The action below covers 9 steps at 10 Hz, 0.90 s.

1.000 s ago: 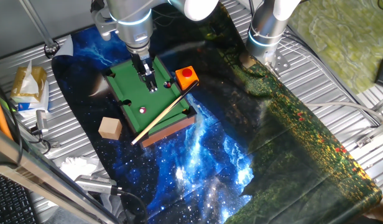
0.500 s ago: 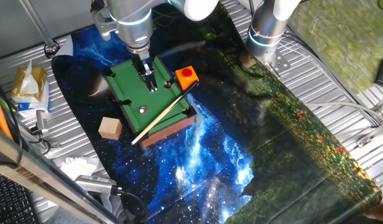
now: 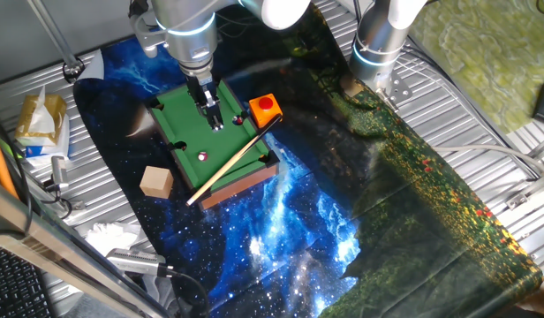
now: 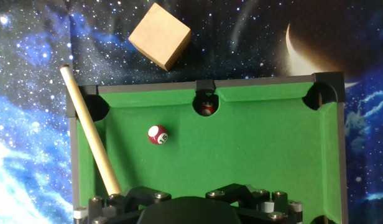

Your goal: Hit the pool ball

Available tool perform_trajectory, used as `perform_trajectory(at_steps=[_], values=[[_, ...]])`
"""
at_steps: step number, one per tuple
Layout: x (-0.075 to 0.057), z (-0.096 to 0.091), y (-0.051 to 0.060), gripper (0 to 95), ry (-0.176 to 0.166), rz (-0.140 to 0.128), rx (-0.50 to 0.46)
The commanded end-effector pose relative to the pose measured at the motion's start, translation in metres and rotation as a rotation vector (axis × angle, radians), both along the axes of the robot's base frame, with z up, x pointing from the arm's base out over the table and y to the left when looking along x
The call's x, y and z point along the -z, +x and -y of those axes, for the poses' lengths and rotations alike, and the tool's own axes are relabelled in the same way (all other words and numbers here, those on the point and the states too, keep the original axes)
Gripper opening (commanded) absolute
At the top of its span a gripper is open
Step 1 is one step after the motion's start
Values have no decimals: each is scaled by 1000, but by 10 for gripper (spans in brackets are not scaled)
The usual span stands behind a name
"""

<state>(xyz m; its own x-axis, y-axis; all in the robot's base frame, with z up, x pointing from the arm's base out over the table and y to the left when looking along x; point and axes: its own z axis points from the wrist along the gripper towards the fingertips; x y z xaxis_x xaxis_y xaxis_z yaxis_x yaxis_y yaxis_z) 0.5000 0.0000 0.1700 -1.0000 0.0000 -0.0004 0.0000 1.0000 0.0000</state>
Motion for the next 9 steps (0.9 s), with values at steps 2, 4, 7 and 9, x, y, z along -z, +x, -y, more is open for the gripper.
perform_trajectory(at_steps=[2,4,7,9], values=[[0,0,0,0,18,37,-14],[0,0,0,0,15,37,-14],[0,0,0,0,14,37,-16],[0,0,0,0,15,37,-10]])
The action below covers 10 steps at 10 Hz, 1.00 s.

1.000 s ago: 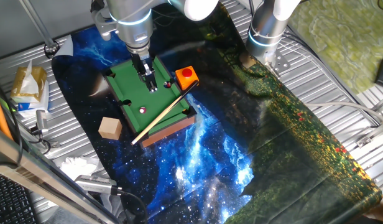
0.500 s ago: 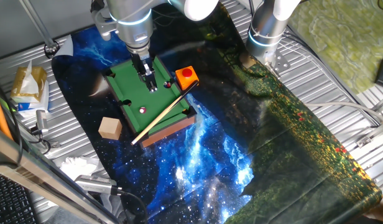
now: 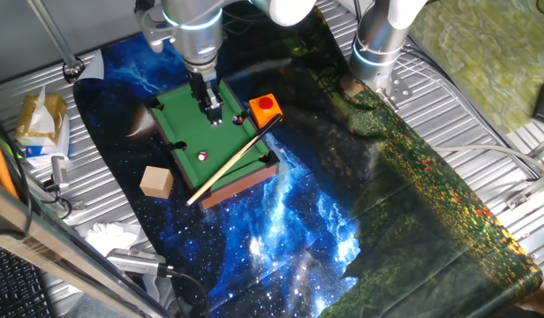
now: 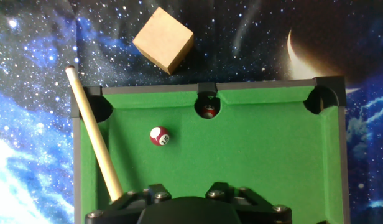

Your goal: Hit the pool ball

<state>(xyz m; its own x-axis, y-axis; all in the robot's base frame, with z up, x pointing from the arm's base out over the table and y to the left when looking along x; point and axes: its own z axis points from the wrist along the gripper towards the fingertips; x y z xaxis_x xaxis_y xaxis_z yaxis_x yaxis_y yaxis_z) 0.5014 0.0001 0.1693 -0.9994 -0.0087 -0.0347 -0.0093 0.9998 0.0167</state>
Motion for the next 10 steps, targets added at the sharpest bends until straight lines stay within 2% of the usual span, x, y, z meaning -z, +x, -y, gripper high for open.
perform_trajectory(at_steps=[1,10], values=[[-1,0,-1,0,-2,2,-3],[-1,0,-1,0,-3,2,-8]])
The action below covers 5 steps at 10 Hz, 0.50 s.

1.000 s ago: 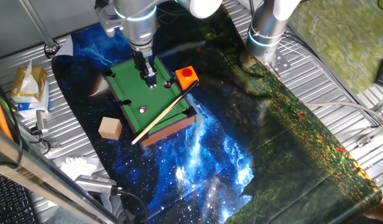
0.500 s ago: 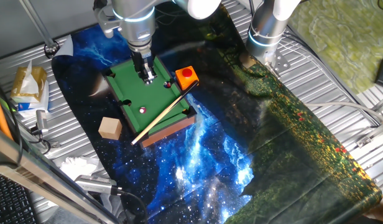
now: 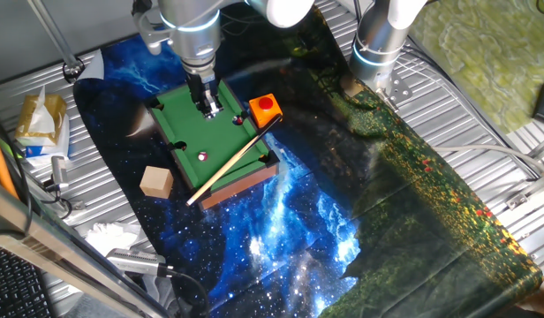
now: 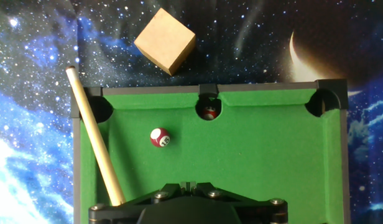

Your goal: Hit the pool ball

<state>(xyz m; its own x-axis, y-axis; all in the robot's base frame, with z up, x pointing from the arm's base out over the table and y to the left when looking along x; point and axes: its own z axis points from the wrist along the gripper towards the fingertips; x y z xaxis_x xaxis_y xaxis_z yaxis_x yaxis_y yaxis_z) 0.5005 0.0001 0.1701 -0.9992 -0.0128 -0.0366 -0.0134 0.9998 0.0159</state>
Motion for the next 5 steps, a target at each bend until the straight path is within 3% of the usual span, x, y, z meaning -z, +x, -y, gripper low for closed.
perform_trajectory(at_steps=[1,5], values=[[0,0,-1,0,-2,0,-5],[0,0,-1,0,-10,-1,-32]])
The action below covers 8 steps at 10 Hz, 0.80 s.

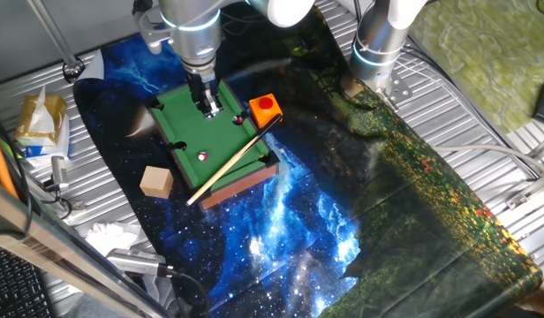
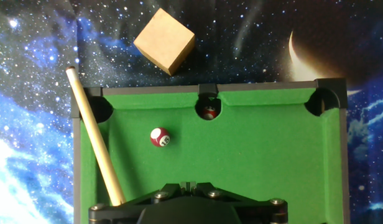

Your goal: Hit the pool ball

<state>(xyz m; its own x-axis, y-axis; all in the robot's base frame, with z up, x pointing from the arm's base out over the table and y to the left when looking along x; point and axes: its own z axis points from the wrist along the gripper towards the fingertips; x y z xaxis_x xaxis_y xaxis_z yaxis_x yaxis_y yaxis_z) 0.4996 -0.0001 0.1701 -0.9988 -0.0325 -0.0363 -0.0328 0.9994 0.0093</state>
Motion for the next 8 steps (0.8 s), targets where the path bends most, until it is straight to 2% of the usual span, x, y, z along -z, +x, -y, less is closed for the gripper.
perform_trajectory(at_steps=[1,4,5,8], values=[[0,0,0,0,-2,1,-17],[-1,0,0,0,0,2,-59],[-4,-1,-1,0,1,0,-38],[-7,-2,-1,0,8,-1,-61]])
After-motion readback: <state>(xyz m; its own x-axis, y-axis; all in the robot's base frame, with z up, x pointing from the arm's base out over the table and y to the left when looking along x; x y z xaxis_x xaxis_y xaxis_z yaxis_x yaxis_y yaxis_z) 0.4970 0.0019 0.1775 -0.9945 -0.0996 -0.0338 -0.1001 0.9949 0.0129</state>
